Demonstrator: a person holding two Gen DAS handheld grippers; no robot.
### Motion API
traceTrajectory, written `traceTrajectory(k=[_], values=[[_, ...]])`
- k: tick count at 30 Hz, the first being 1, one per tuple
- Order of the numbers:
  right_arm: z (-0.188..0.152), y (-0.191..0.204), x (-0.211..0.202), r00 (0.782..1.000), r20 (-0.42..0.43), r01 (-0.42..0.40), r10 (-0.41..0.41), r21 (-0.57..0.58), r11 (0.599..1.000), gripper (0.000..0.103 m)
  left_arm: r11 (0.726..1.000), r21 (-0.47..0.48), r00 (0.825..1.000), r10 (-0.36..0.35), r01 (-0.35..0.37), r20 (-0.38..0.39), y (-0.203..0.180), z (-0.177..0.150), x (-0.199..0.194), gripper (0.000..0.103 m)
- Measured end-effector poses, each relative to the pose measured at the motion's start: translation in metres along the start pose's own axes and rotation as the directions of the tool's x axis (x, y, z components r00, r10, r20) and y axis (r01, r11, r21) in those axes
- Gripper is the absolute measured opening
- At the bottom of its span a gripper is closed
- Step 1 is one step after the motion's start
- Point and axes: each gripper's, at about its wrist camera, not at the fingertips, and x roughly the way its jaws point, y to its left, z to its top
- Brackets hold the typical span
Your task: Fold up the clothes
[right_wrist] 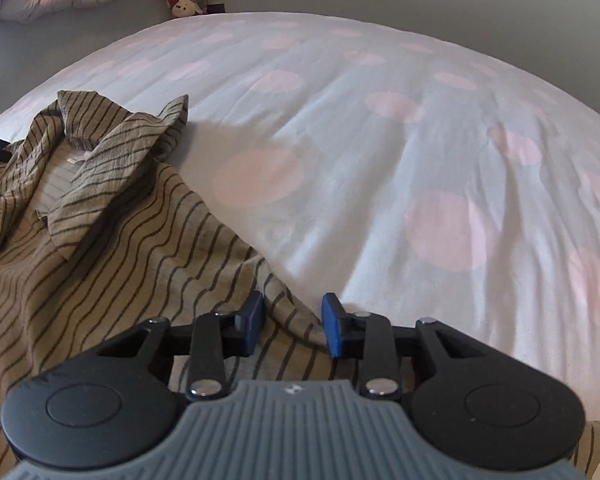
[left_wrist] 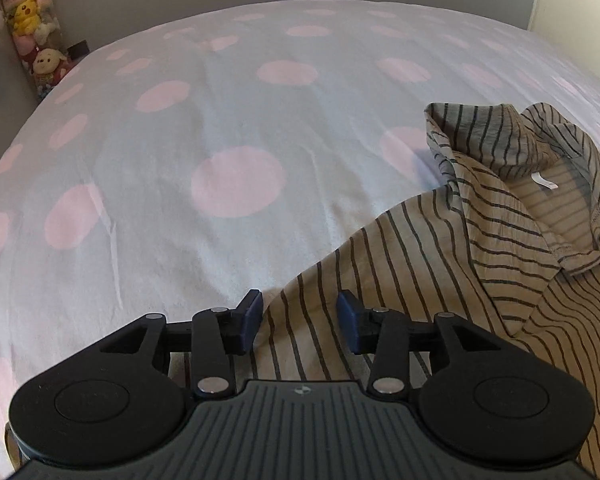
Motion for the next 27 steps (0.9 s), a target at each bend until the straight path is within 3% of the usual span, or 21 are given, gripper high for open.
traceTrajectory(k=[2,7,9,12,21,27], values=[[0.000,-0.006,0.002,0.999,0.014,0.049,-0.050,0.045,0.998,0.030,0.999,-0.025,0.999,0.039,-0.039,0.007,0.000,0.002,0.002,0.035],[0.005,-0.005,-0.001,0.987,-0.007,0.159,-0.159,0.033,0.987,0.030,0.987,-0.075,0.990,0.141,-0.142,-0.013,0.003,0.006,-0.005,0.034],[0.006,-0.006,-0.008,0.976,-0.013,0.217,-0.217,0.039,0.975,0.036,0.982,-0.070,0.984,0.172,-0.174,-0.033,0.006,0.004,-0.017,0.032],[0.003,-0.008,-0.030,0.966,0.003,0.258,-0.260,0.081,0.963,0.036,0.976,-0.104,0.981,0.190,-0.192,-0.034,0.017,-0.006,-0.049,0.032],[-0.044,0.026,-0.126,0.988,0.012,0.150,-0.154,0.157,0.976,0.042,0.968,-0.192,0.987,0.156,-0.161,-0.042,0.018,-0.080,-0.168,0.032],[-0.098,0.086,-0.196,0.994,-0.010,0.105,-0.104,0.168,0.980,0.046,0.952,-0.276,0.985,0.095,-0.132,-0.142,-0.007,-0.163,-0.227,0.032]])
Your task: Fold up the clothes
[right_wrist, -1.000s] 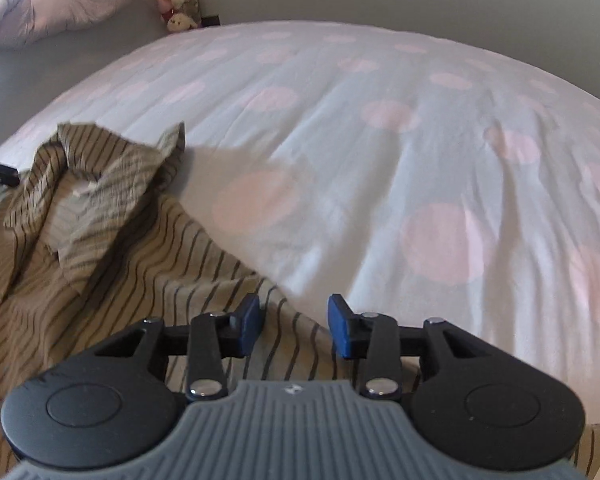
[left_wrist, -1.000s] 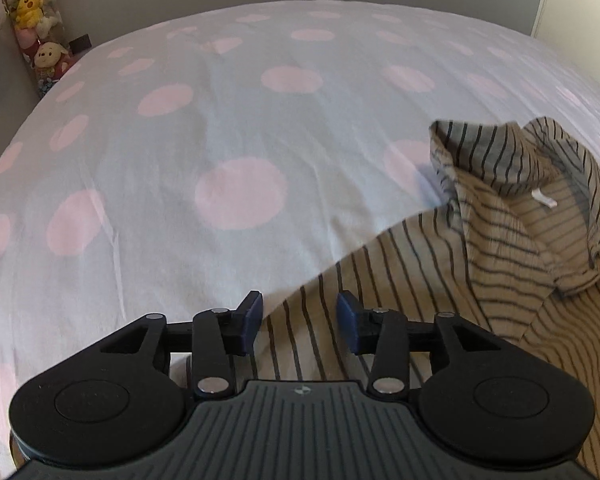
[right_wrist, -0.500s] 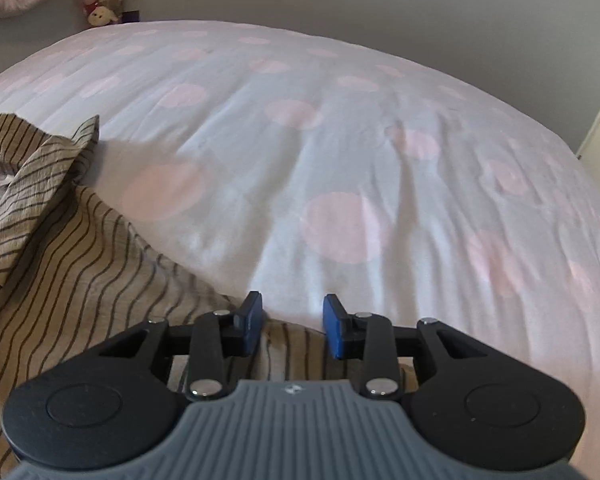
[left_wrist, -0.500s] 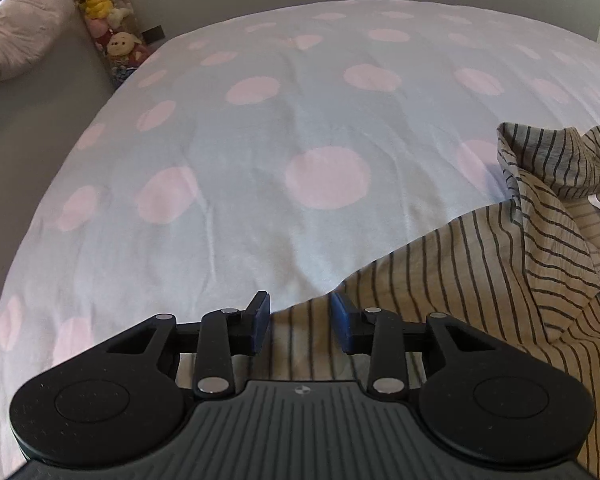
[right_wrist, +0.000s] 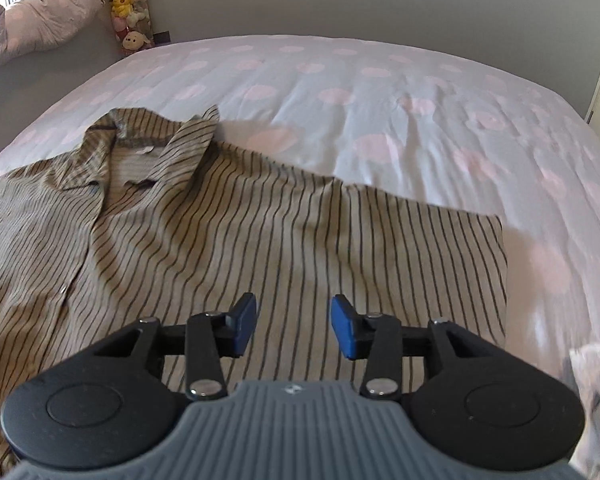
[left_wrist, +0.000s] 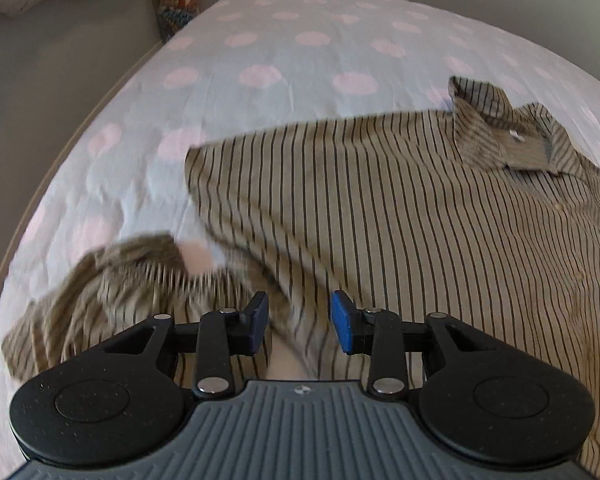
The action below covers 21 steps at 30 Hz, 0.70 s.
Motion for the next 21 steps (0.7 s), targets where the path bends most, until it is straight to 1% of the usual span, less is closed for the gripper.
traceTrajectory(k=[4,7,10,13,16,18,19,21], values=[[-0.046,0.031,-0.044,0.999,-0.034,-0.024,0.023,-0.034,0.999,0.049,0.998,0.037,0.997,-0.047,0.050,-0.067,-0.015,-0.058,-0.022,0.032],[-0.074,0.055,-0.070,0.998,-0.051,-0.052,0.049,-0.071,0.996,0.051,0.993,0.070,0.992,-0.092,0.097,-0.081,-0.030,-0.089,-0.039,0.032],[-0.099,0.081,-0.095,0.993,-0.070,-0.107,0.099,-0.108,0.988,0.051,0.982,0.113,0.986,-0.146,0.154,-0.076,-0.050,-0.110,-0.057,0.033],[-0.118,0.107,-0.114,0.983,-0.082,-0.172,0.161,-0.150,0.973,0.051,0.966,0.169,0.981,-0.187,0.194,-0.057,-0.072,-0.127,-0.076,0.039],[-0.136,0.137,-0.128,0.966,-0.123,-0.250,0.229,-0.210,0.945,0.051,0.946,0.234,0.974,-0.222,0.227,-0.047,-0.099,-0.143,-0.088,0.040],[-0.148,0.157,-0.135,0.955,-0.151,-0.287,0.256,-0.245,0.926,0.051,0.929,0.268,0.967,-0.251,0.255,-0.050,-0.117,-0.153,-0.090,0.040],[-0.153,0.165,-0.139,0.954,-0.158,-0.290,0.256,-0.256,0.922,0.051,0.921,0.283,0.963,-0.263,0.267,-0.051,-0.126,-0.157,-0.090,0.040],[-0.159,0.169,-0.146,0.962,-0.151,-0.258,0.225,-0.256,0.931,0.050,0.914,0.296,0.960,-0.276,0.278,-0.048,-0.140,-0.164,-0.091,0.040]])
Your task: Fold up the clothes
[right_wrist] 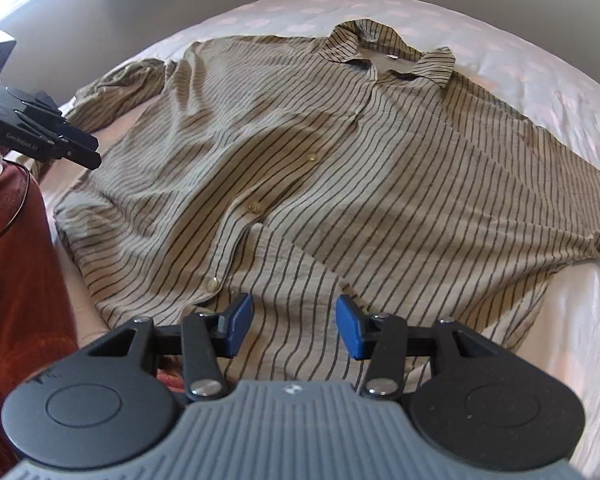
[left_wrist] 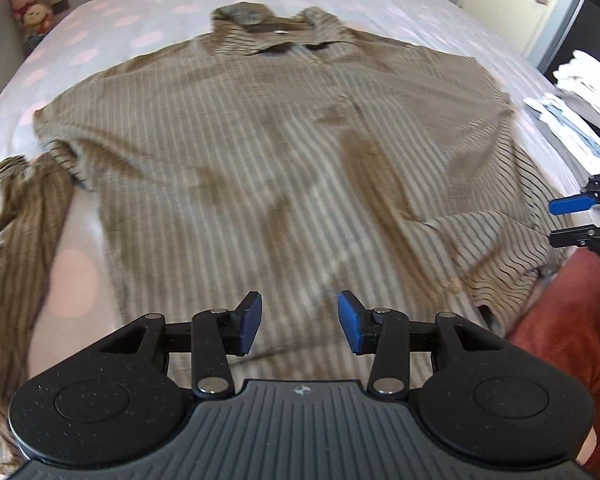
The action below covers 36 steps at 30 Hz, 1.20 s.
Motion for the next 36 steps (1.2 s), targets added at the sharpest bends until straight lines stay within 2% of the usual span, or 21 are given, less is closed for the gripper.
traceTrajectory(k=[5,9,12,14,17,23,25,26,28,29,32,36], values=[[-0.009,-0.038,-0.032,0.992,0.032,0.115,-0.120,0.142,0.983,0.051,1.000,0.000,1.000,-0.015,0.015,0.025,-0.028,-0.005,0.000,0.040],[-0.020,-0.088,-0.051,0.979,-0.002,0.199,-0.205,0.257,0.946,0.050,0.999,-0.014,0.998,-0.035,0.036,0.046,-0.030,-0.004,-0.001,0.042],[-0.033,-0.124,-0.046,0.982,-0.087,0.189,-0.169,0.345,0.919,0.050,0.998,-0.031,0.998,-0.048,0.050,0.044,-0.027,-0.006,0.004,0.042],[-0.044,-0.142,-0.033,0.984,-0.140,0.154,-0.106,0.397,0.905,0.051,0.997,-0.048,0.998,-0.053,0.055,0.036,-0.024,-0.007,0.009,0.042],[-0.060,-0.159,-0.010,0.980,-0.197,0.115,-0.027,0.451,0.885,0.058,0.995,-0.074,0.998,-0.063,0.065,0.023,-0.019,-0.010,0.017,0.042],[-0.083,-0.180,0.005,0.971,-0.196,0.006,0.138,0.596,0.803,0.059,0.979,-0.176,0.995,-0.099,0.100,0.014,0.001,-0.011,0.026,0.042],[-0.091,-0.177,0.008,0.966,-0.206,-0.002,0.159,0.603,0.797,0.058,0.974,-0.199,0.994,-0.111,0.112,0.013,0.005,-0.011,0.028,0.042],[-0.096,-0.174,0.009,0.966,-0.206,-0.001,0.157,0.604,0.797,0.055,0.973,-0.200,0.993,-0.114,0.114,0.013,0.005,-0.011,0.028,0.042],[-0.107,-0.168,0.009,0.968,-0.196,-0.001,0.154,0.613,0.790,0.016,0.974,-0.195,0.993,-0.115,0.115,0.012,0.005,-0.011,0.029,0.042],[-0.112,-0.165,0.006,0.973,-0.182,0.001,0.143,0.619,0.785,0.004,0.974,-0.195,0.993,-0.114,0.114,0.011,0.005,-0.012,0.028,0.042],[-0.128,-0.159,-0.017,0.989,-0.098,-0.018,0.107,0.649,0.760,0.003,0.970,-0.208,0.992,-0.127,0.127,0.016,0.008,-0.013,0.028,0.042],[-0.150,-0.153,-0.052,0.998,-0.018,-0.032,0.063,0.694,0.719,0.003,0.966,-0.221,0.991,-0.136,0.135,0.012,0.009,-0.013,0.029,0.042]])
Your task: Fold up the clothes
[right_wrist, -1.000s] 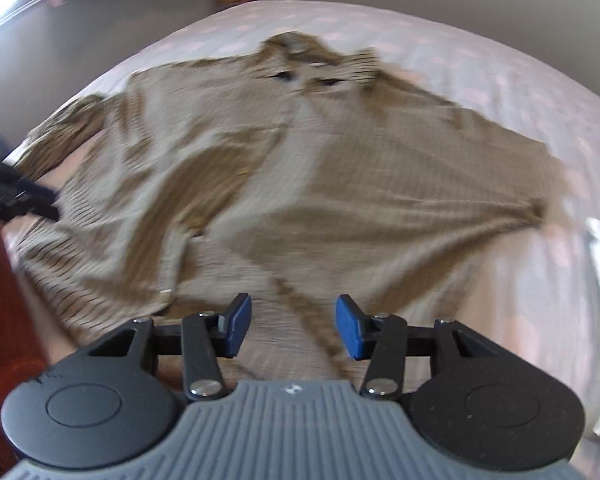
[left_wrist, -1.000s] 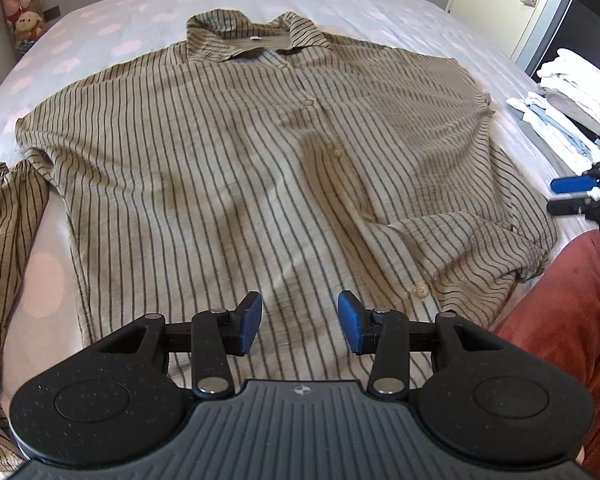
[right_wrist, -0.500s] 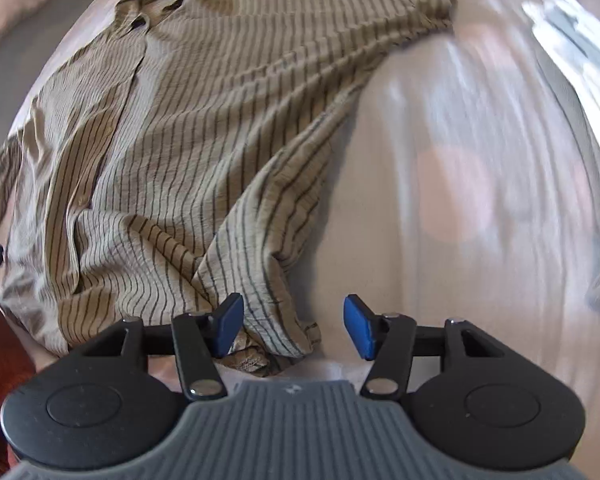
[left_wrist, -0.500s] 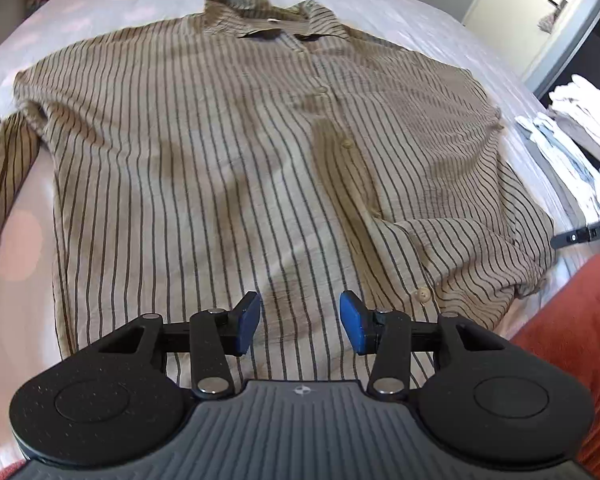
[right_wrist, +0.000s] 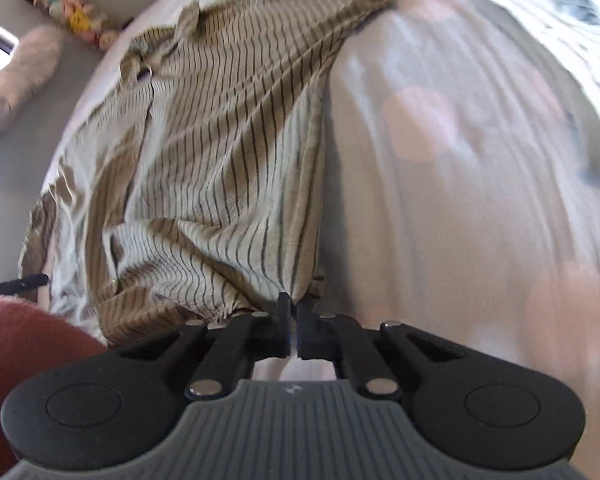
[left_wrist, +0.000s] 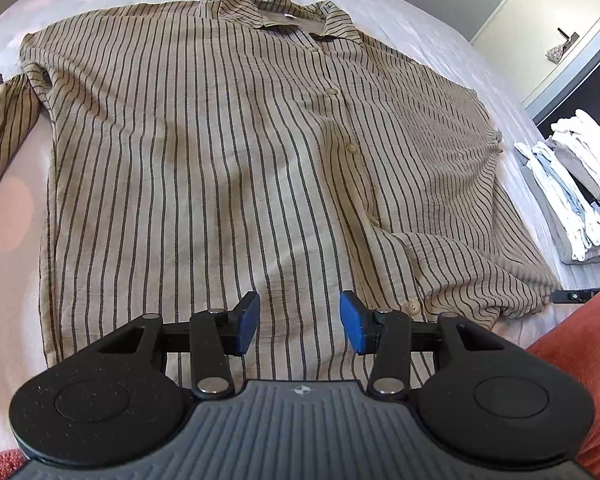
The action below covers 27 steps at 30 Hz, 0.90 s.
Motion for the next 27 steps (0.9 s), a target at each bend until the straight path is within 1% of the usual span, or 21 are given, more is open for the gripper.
traceTrajectory(k=[5,6,10,12,14,17,19,21,22,23,24,27], values=[[-0.021,-0.023,-0.006,0.998,0.014,0.062,-0.063,0.065,0.996,0.002,1.000,0.006,1.000,0.004,-0.004,-0.001,-0.001,0.000,0.001,0.042],[-0.022,-0.025,-0.004,0.997,0.012,0.077,-0.078,0.070,0.995,0.000,1.000,0.005,1.000,0.004,-0.004,-0.001,-0.001,0.000,0.001,0.042],[-0.026,-0.035,0.001,0.991,0.008,0.130,-0.131,0.089,0.988,0.001,1.000,0.005,1.000,0.005,-0.005,-0.004,-0.001,-0.001,0.001,0.042],[-0.022,-0.032,-0.009,0.990,0.036,0.130,-0.133,0.079,0.988,0.002,1.000,0.010,1.000,-0.001,0.001,-0.009,-0.001,-0.001,0.001,0.042],[-0.012,-0.026,-0.025,0.985,0.088,0.142,-0.147,0.059,0.988,0.005,1.000,0.028,1.000,-0.011,0.012,-0.017,-0.004,-0.001,0.002,0.042],[0.013,0.002,-0.049,0.976,0.170,0.136,-0.134,-0.001,0.991,0.006,0.994,0.105,0.999,-0.016,0.019,-0.033,-0.017,0.000,0.003,0.042],[0.028,0.024,-0.061,0.970,0.214,0.129,-0.114,-0.056,0.990,0.007,0.983,0.177,0.998,-0.033,0.041,-0.048,-0.030,-0.002,0.004,0.042],[0.039,0.057,-0.064,0.971,0.224,0.114,-0.078,-0.152,0.982,0.014,0.967,0.247,0.996,-0.052,0.069,-0.077,-0.044,-0.007,0.006,0.042],[0.042,0.075,-0.062,0.975,0.216,0.099,-0.054,-0.202,0.974,0.016,0.957,0.277,0.994,-0.059,0.083,-0.093,-0.051,-0.009,0.008,0.042],[0.044,0.093,-0.058,0.979,0.200,0.081,-0.030,-0.252,0.964,0.021,0.949,0.301,0.992,-0.061,0.093,-0.113,-0.057,-0.011,0.011,0.042],[0.043,0.109,-0.052,0.984,0.179,0.064,-0.011,-0.297,0.953,0.028,0.941,0.323,0.989,-0.062,0.103,-0.133,-0.064,-0.013,0.014,0.044],[0.034,0.158,-0.027,0.996,0.085,0.004,0.036,-0.426,0.905,0.038,0.916,0.377,0.981,-0.069,0.135,-0.183,-0.081,-0.021,0.021,0.047]])
